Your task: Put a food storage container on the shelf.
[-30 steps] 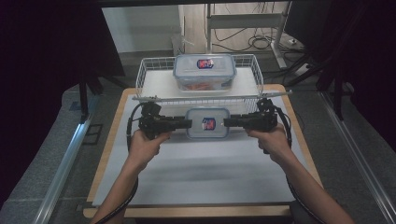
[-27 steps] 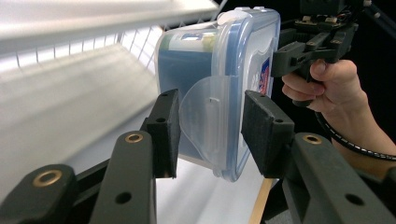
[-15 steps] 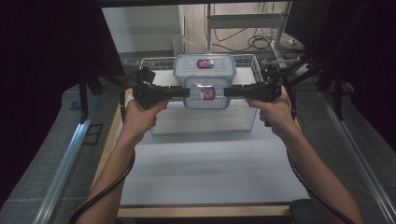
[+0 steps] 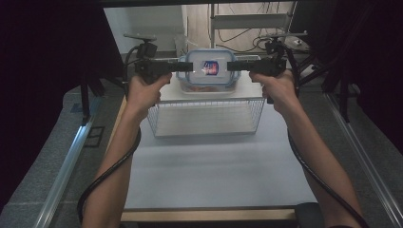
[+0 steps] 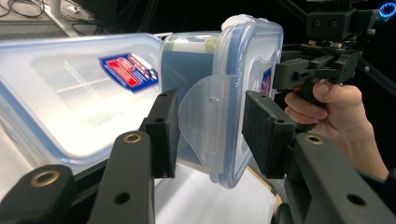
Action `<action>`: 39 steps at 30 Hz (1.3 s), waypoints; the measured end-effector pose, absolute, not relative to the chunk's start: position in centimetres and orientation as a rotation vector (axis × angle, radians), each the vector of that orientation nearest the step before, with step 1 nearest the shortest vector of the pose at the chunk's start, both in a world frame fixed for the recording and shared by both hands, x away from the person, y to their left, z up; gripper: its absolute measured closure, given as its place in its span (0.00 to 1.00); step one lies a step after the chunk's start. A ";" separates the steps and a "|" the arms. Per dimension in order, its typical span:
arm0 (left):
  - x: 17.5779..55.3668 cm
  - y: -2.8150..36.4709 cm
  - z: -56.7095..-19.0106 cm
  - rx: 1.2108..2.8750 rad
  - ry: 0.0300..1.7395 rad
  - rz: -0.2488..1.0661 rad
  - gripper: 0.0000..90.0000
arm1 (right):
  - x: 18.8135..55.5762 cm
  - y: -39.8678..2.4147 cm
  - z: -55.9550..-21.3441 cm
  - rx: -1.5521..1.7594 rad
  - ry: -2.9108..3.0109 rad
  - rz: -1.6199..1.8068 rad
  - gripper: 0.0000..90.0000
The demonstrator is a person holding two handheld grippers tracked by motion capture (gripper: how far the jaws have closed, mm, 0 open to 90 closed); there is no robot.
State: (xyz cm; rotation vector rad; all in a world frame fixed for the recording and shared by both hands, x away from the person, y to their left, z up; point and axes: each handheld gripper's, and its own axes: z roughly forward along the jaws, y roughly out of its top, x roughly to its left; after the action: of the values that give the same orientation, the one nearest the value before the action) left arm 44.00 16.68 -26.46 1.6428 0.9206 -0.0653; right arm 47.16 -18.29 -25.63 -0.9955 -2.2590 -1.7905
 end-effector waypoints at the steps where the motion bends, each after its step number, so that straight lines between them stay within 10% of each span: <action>1: 44.3 16.7 -26.5 1.637 0.927 -0.069 0.63 | 47.4 -18.2 -25.6 -1.004 -2.257 -1.791 0.63; 39: 47.4 17.2 -27.7 1.600 1.030 -0.075 0.54 | 51.0 -17.5 -26.7 -1.131 -2.243 -1.762 0.58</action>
State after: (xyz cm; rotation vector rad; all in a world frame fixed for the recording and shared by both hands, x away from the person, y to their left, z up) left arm 47.44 17.17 -27.73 1.5996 1.0301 -0.0745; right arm 51.04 -17.51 -26.72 -1.1312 -2.2425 -1.7617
